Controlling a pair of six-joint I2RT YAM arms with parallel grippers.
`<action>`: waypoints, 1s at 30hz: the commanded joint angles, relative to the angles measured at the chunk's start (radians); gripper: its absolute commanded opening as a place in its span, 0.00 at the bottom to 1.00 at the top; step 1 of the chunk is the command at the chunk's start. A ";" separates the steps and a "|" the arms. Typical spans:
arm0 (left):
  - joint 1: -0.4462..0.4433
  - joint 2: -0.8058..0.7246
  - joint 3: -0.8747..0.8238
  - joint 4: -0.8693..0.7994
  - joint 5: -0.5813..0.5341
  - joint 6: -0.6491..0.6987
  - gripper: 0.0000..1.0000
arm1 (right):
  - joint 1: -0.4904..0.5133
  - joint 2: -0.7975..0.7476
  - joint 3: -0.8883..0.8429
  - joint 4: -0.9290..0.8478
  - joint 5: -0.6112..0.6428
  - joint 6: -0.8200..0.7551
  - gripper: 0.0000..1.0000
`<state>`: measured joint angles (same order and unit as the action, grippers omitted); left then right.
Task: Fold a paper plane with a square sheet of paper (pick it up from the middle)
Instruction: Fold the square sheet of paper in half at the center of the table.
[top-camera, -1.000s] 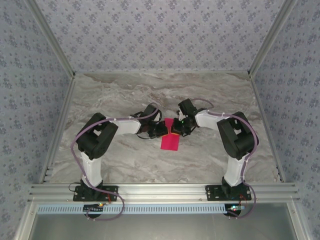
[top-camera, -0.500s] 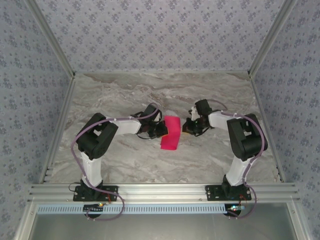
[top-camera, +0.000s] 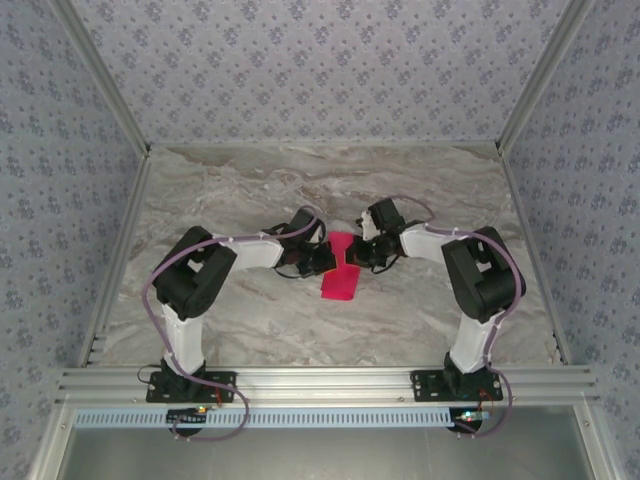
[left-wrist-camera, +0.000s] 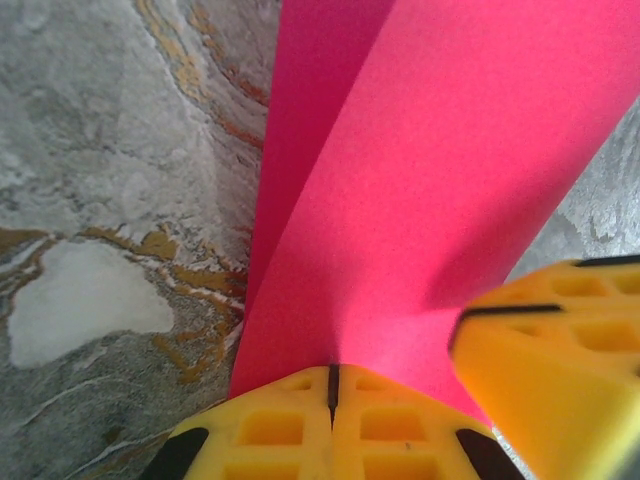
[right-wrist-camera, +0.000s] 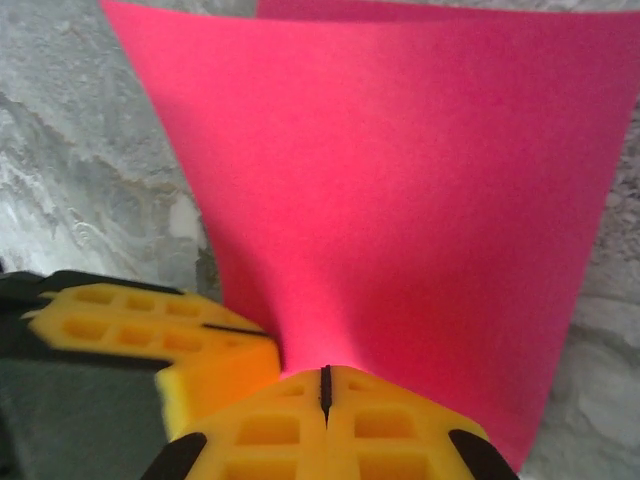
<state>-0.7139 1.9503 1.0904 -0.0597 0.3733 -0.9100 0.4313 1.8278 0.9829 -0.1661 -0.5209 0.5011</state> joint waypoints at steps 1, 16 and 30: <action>-0.017 0.103 -0.073 -0.243 -0.120 -0.005 0.00 | -0.023 0.039 0.012 0.049 -0.036 0.034 0.00; -0.016 0.101 -0.108 -0.225 -0.119 -0.022 0.00 | -0.181 -0.101 -0.053 0.047 0.044 0.021 0.00; -0.017 0.104 -0.103 -0.233 -0.122 -0.017 0.00 | -0.041 0.065 0.060 0.091 0.004 0.054 0.00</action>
<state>-0.7166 1.9465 1.0706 -0.0288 0.3695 -0.9287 0.4110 1.8641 1.0218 -0.0772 -0.5201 0.5388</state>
